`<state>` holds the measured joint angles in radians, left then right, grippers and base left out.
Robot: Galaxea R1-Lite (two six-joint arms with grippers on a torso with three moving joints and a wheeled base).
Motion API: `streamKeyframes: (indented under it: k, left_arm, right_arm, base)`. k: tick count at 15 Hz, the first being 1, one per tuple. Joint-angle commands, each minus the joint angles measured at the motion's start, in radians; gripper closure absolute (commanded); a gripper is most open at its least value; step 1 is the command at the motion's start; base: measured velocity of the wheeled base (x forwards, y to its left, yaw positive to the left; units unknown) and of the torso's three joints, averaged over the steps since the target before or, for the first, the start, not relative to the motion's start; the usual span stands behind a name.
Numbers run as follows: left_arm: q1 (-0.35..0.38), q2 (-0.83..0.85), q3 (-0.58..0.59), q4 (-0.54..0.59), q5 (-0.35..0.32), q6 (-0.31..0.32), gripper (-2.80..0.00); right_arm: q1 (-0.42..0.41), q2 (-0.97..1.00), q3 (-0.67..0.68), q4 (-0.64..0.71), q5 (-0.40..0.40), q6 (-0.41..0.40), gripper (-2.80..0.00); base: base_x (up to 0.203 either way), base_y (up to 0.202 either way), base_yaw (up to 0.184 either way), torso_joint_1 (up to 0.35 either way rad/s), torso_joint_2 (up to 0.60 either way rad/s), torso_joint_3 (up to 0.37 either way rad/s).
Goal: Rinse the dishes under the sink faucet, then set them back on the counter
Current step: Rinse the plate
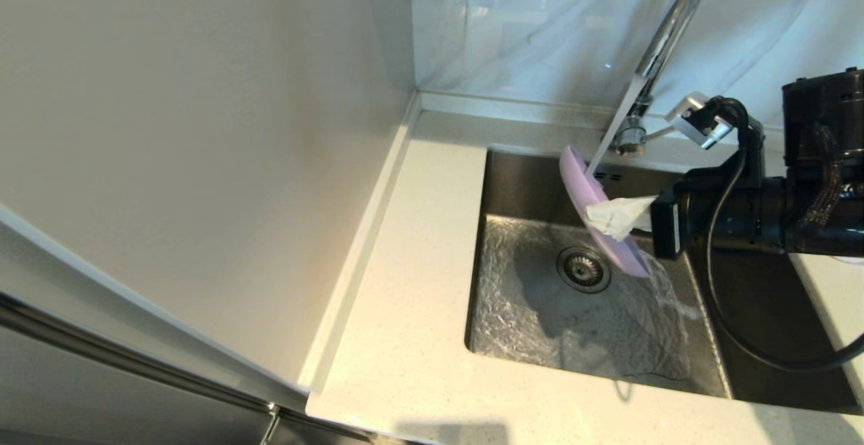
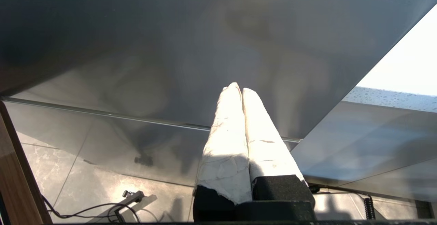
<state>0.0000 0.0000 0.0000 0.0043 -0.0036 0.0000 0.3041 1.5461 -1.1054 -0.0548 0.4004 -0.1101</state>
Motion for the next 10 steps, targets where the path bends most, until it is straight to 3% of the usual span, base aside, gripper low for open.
streamKeyframes:
  k: [1,4,10]
  left_arm:
    - [0.000,0.000,0.000,0.000,-0.001,0.000,0.00]
    - [0.000,0.000,0.000,0.000,0.001,0.000,0.00]
    - [0.000,0.000,0.000,0.000,0.001,0.000,0.00]
  right_arm:
    - [-0.014,0.035,-0.020,0.000,-0.003,0.003,0.00]
    - [-0.052,0.041,-0.022,0.000,-0.020,0.004,0.00]
    - [-0.243,0.035,-0.024,0.007,-0.011,0.012,0.00]
  base:
    - [0.000,0.000,0.000,0.000,0.00,0.000]
    - [0.000,0.000,0.000,0.000,0.00,0.000]
    - [0.000,0.000,0.000,0.000,0.00,0.000]
